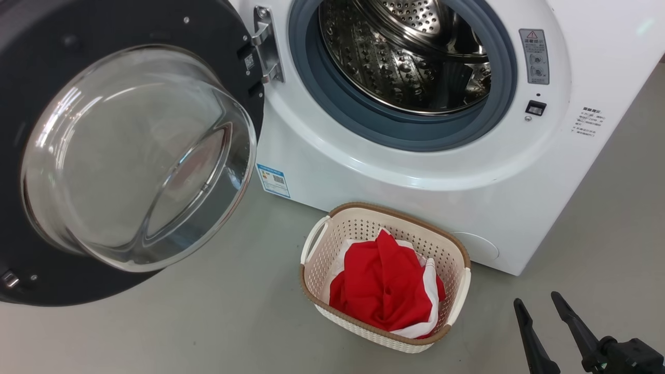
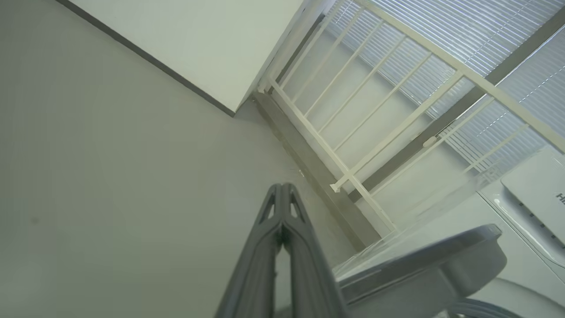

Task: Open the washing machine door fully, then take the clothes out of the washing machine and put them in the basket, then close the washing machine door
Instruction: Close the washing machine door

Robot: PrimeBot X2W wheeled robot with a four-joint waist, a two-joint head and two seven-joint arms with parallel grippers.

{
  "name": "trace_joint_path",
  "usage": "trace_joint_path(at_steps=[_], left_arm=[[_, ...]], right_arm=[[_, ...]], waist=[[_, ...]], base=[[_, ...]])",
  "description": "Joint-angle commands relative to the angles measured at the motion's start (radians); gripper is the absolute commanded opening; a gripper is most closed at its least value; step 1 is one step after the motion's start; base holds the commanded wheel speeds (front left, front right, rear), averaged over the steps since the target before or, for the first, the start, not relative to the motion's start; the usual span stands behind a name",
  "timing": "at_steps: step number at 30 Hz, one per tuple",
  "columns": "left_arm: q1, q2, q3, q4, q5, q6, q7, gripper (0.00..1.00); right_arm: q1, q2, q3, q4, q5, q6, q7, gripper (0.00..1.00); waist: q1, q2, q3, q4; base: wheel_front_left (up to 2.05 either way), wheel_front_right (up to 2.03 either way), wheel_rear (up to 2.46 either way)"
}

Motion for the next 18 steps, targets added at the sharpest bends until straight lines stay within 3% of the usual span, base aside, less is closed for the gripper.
trace_joint_path(at_steps=[1,18], left_arm=[[-0.032,0.075,0.012,-0.008,-0.023,-0.002,0.026,0.0],[-0.02,0.092,-0.041,0.074,-0.071,-0.005,0.319,0.0]], right_arm=[[-0.015,-0.022,0.022,-0.027,-0.017,0.0,-0.006,1.0],[-0.02,-0.039,0.021,-0.037,-0.072,0.0,-0.006,1.0]], waist=[[0.0,-0.0001,0.002,-0.002],[0.0,-0.0001,0.024,-0.032]], base=[[0.0,0.0,0.0],[0.0,0.0,0.0]])
